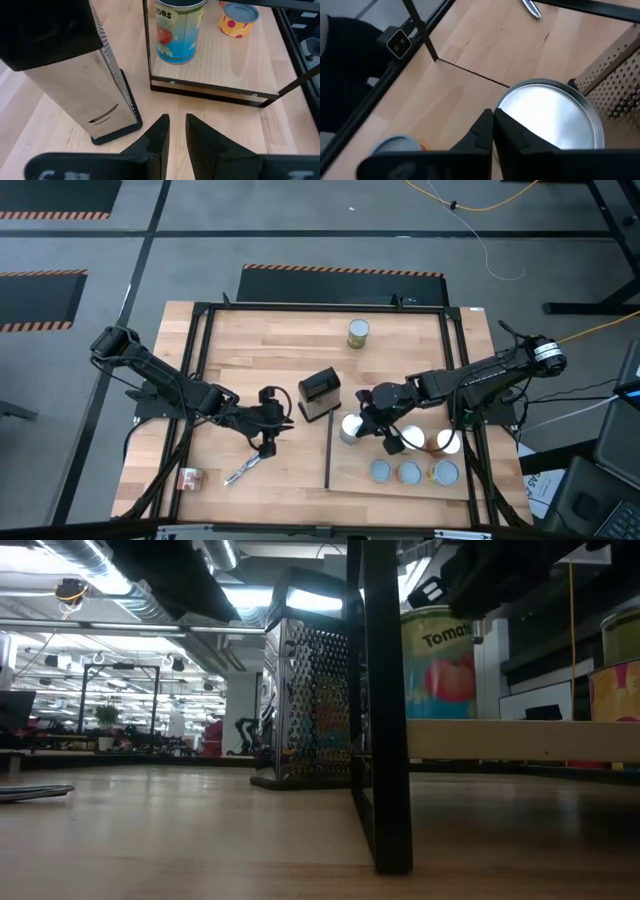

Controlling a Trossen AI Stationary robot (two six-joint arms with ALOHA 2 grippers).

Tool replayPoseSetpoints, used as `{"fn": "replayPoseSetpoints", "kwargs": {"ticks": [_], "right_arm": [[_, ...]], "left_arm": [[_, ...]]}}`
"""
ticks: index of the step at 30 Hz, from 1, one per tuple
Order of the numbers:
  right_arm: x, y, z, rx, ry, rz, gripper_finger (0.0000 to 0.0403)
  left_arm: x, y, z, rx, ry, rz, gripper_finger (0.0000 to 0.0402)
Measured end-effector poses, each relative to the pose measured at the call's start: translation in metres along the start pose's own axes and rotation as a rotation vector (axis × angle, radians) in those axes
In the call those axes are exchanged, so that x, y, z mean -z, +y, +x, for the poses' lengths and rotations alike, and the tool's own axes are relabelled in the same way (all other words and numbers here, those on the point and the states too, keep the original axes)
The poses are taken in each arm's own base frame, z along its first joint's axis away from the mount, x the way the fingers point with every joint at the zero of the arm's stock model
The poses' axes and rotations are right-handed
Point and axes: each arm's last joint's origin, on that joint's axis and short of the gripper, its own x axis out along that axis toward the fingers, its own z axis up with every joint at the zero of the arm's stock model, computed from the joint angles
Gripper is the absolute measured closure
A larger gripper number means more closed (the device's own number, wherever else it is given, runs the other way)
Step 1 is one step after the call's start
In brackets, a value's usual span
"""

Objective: Pick and place cans onto a shelf
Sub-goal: Put the canned pears on the shelf

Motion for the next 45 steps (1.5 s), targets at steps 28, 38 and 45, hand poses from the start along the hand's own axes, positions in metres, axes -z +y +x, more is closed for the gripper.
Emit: {"fn": "replayPoseSetpoints", "kwargs": {"ticks": [28,38,45], "right_arm": [[-0.001,0.002,0.000,-0.054,-0.008,0.122,0.0312],[-0.009,0.004,-0.012,-0.050,-0.085,0.045,0.0309],[-0.017,-0.002,-0.050,0.029,-0.189,-0.027,0.0309]], "left_arm": [[0.000,0.000,0.000,0.003,0.001,0.017,0.0347],[0.000,0.000,0.000,0.003,0.000,0.017,0.0347],[0.000,0.000,0.000,0.005,-0.002,0.016,0.0347]]}}
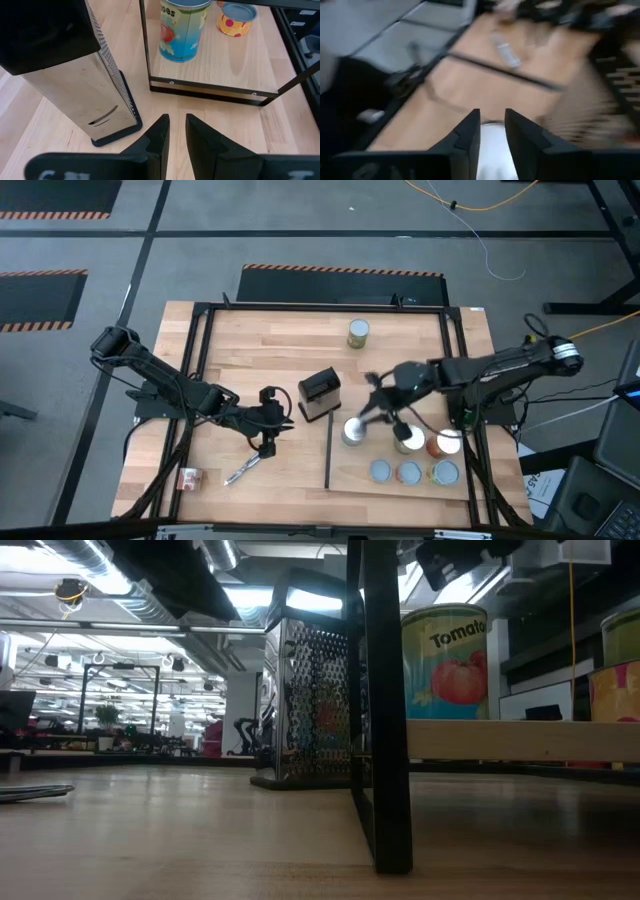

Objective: Pick and place cans onto a shelf
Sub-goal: Put the canned pears on the shelf

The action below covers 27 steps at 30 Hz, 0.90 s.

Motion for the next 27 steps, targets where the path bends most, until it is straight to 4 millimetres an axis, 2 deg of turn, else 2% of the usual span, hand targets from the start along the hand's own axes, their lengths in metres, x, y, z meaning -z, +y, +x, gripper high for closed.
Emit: {"fn": "replayPoseSetpoints", "kwargs": {"ticks": [4,9,15,20,27], "right_arm": [[-0.005,-0.019,-0.024,0.229,-0.051,0.015,0.0309],[-0.003,-0.056,-0.049,0.501,-0.065,0.048,0.0309],[0.016,-0.106,-0.067,0.681,-0.023,0.171,0.0309],[0.034,-0.141,-0.069,0.641,-0.020,0.270,0.0309],[0.061,-0.179,-0.053,0.667,0.025,0.342,0.0308]], "left_arm": [[-0.001,0.000,0.000,0.002,-0.007,-0.003,0.0347],[-0.003,-0.001,-0.001,0.010,-0.032,-0.007,0.0347],[-0.016,0.005,-0.023,0.033,-0.116,0.037,0.0347],[-0.028,0.015,-0.056,0.052,-0.210,0.097,0.0347],[-0.022,0.031,-0.082,-0.019,-0.180,0.131,0.0347]]}}
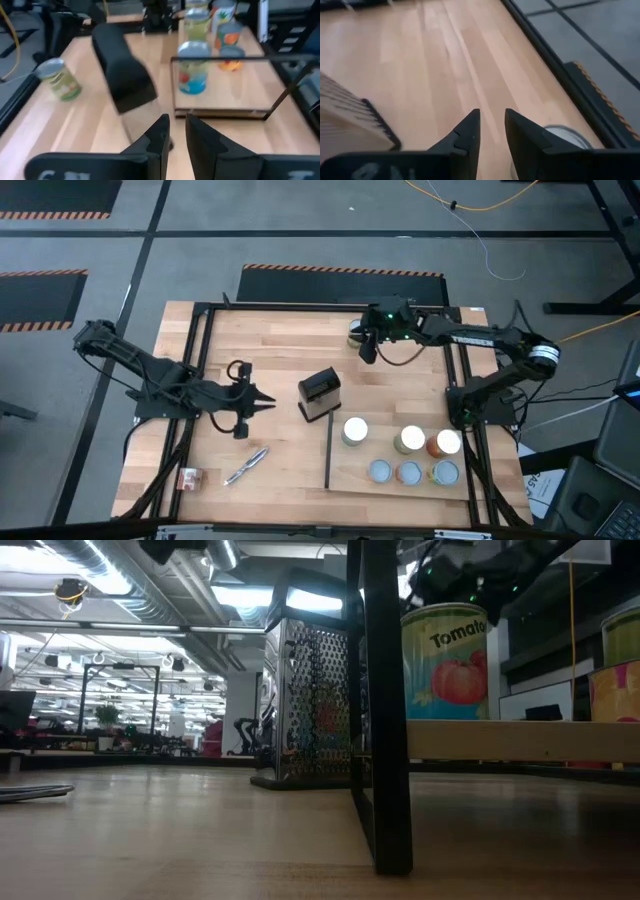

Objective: Pick and place cans onto a shelf
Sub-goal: Put the canned pears on the shelf

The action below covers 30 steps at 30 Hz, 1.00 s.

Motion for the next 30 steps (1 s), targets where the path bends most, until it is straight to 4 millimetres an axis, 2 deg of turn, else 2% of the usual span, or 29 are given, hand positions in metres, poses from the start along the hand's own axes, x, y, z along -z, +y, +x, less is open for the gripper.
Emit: {"fn": "replayPoseSetpoints", "kwargs": {"ticks": [6,14,21,30], "right_arm": [[0.016,-0.013,0.026,0.039,0.064,0.023,0.0308],[0.028,-0.021,0.045,0.110,0.108,0.033,0.0308],[0.030,-0.022,0.051,0.119,0.113,0.032,0.0308],[0.029,-0.022,0.047,0.127,0.103,0.036,0.0308]], "left_arm": [[0.004,0.003,-0.002,-0.031,0.036,-0.004,0.0347],[0.005,0.003,0.000,-0.039,0.045,-0.004,0.0347],[0.005,0.003,0.000,-0.038,0.045,-0.004,0.0347],[0.005,0.003,0.000,-0.039,0.045,-0.004,0.0347]]}}
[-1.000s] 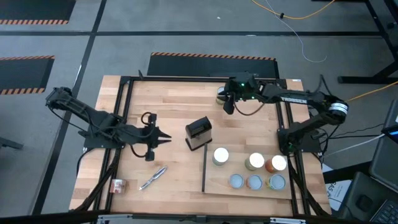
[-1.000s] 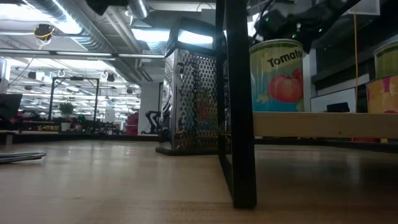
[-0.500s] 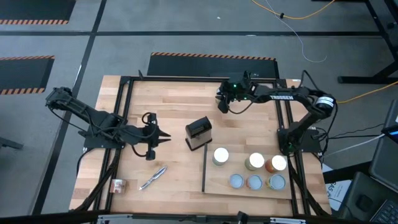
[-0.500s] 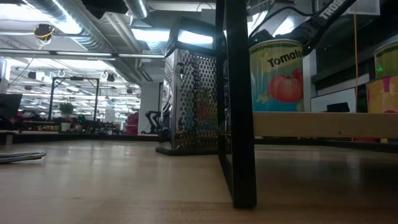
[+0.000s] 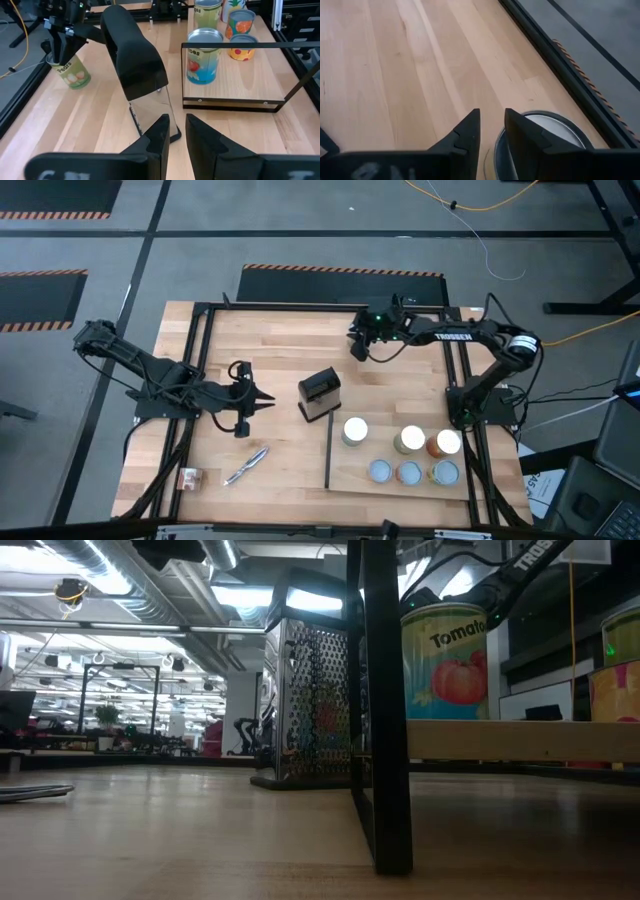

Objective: Pick and place cans onto a shelf
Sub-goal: Put the canned pears on the shelf

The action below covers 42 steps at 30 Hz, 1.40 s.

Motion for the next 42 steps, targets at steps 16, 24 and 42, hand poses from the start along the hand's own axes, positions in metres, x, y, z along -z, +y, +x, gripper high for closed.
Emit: {"fn": "replayPoseSetpoints", "kwargs": {"ticks": [16,24,42], "right_arm": [[-0.012,0.000,-0.019,0.005,-0.069,0.104,0.0308],[-0.005,-0.001,-0.012,0.043,-0.012,0.108,0.0308],[0.005,-0.001,0.000,0.043,0.055,0.104,0.0317]], "left_arm": [[0.000,0.000,0.000,0.000,-0.001,-0.001,0.0347],[0.000,0.000,0.000,0.000,-0.001,-0.001,0.0347],[0.000,0.000,0.000,0.000,-0.001,-0.001,0.0347]]}}
